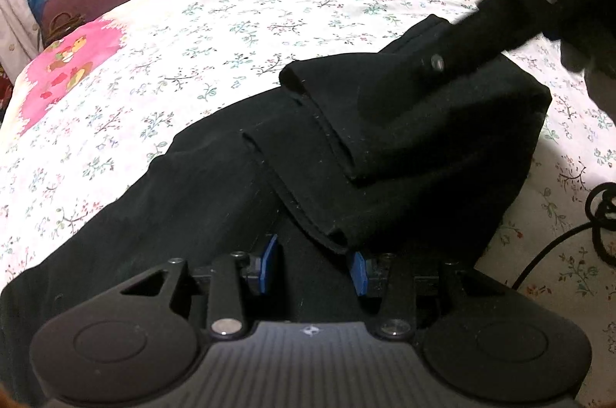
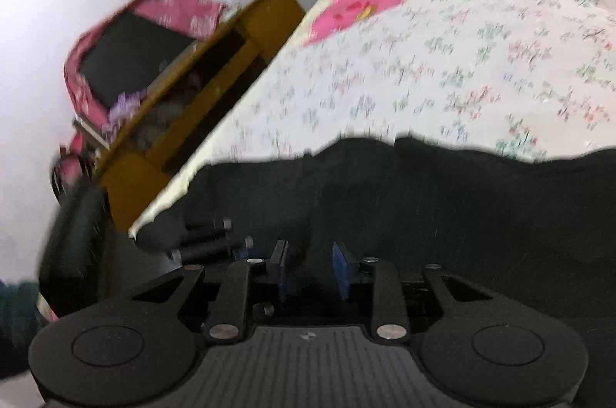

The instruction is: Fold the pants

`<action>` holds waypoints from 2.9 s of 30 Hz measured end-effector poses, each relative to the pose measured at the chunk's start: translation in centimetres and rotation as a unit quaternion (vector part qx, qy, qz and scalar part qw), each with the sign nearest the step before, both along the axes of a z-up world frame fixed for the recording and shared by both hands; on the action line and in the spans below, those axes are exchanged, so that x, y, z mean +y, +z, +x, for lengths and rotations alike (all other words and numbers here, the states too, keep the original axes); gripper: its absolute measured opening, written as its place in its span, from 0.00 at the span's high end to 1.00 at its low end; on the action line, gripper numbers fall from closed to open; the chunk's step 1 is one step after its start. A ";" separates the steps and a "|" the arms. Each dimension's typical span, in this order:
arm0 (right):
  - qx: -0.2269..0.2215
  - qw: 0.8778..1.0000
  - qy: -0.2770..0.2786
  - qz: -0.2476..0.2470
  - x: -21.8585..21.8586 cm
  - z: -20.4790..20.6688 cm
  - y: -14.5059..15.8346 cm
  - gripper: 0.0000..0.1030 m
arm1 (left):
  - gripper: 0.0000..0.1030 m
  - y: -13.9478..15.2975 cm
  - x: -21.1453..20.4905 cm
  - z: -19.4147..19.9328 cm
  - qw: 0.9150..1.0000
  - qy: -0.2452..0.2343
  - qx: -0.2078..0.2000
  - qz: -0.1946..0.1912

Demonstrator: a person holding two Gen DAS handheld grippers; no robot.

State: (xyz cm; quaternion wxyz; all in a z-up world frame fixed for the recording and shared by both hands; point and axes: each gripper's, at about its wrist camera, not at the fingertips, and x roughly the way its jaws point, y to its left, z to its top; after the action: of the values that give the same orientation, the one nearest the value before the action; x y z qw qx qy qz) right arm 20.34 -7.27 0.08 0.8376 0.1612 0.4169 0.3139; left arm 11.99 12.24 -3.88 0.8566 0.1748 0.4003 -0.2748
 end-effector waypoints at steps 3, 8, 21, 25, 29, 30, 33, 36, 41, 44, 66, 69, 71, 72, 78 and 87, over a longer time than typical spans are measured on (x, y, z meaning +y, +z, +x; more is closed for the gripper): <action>-0.015 0.999 0.029 0.027 0.6 -1.1 1.2 0.76 | 0.52 -0.1 0.4 -0.1 1.000 0.005 0.001 -0.007; -0.065 0.993 0.003 -0.096 2.9 -1.7 0.9 0.76 | 0.52 -0.4 0.6 0.2 1.000 0.007 0.000 -0.015; -0.159 0.933 0.097 -0.309 7.5 -2.2 -3.6 0.77 | 0.52 -0.8 1.2 0.0 1.000 0.002 -0.006 -0.019; -0.128 0.946 0.074 -0.289 6.6 -1.0 -3.7 0.87 | 0.52 -0.7 1.2 0.0 1.000 0.002 -0.005 -0.020; -0.066 0.971 0.046 -0.225 5.2 -0.4 -3.1 1.00 | 0.52 -0.7 1.2 0.0 1.000 0.002 -0.005 -0.019; -0.053 0.975 0.039 -0.212 4.7 -0.3 -2.9 1.00 | 0.52 -0.7 1.2 0.0 1.000 0.002 -0.005 -0.019; -0.020 0.985 0.016 -0.173 3.1 -0.1 -2.2 1.00 | 0.52 -0.7 1.2 0.0 1.000 0.001 -0.005 -0.019; 0.006 0.993 0.007 -0.118 2.2 -0.3 -0.9 1.00 | 0.52 -0.7 1.2 0.0 1.000 0.001 -0.005 -0.019; 0.014 0.998 0.024 -0.055 3.3 -1.2 1.0 1.00 | 0.52 -0.8 1.0 0.1 1.000 0.002 -0.003 -0.016; 0.019 0.998 0.032 -0.048 4.4 -0.5 0.1 1.00 | 0.52 -0.8 0.9 0.1 1.000 0.002 -0.002 -0.015; -0.018 0.995 0.026 -0.096 4.4 -0.4 -0.1 0.72 | 0.47 -0.6 0.4 -0.4 1.000 0.011 0.003 0.002; -0.017 0.993 0.017 -0.118 4.8 -0.2 -0.4 0.68 | 0.46 -0.8 1.0 -0.8 1.000 0.014 -0.005 0.002; -0.016 0.991 0.006 -0.133 5.3 0.3 -0.6 0.66 | 0.46 -0.9 0.8 -0.8 1.000 0.021 -0.006 -0.001; -0.022 0.988 0.000 -0.155 5.9 0.5 -0.6 0.63 | 0.46 -0.9 0.7 -0.8 1.000 0.027 -0.006 -0.004; -0.013 0.978 -0.026 -0.207 9.4 0.5 -2.3 0.47 | 0.46 -1.1 1.0 -1.6 1.000 0.022 -0.019 -0.003; 0.026 0.968 -0.062 -0.242 9.2 1.9 -3.2 0.91 | 0.46 -1.2 3.2 -1.8 0.999 0.026 -0.008 -0.033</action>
State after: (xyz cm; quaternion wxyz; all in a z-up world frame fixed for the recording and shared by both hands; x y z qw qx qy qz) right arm 22.25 1.98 -3.15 0.8583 -0.0123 0.4915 0.1467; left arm 10.22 15.45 -5.09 0.8720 0.1380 0.3881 -0.2645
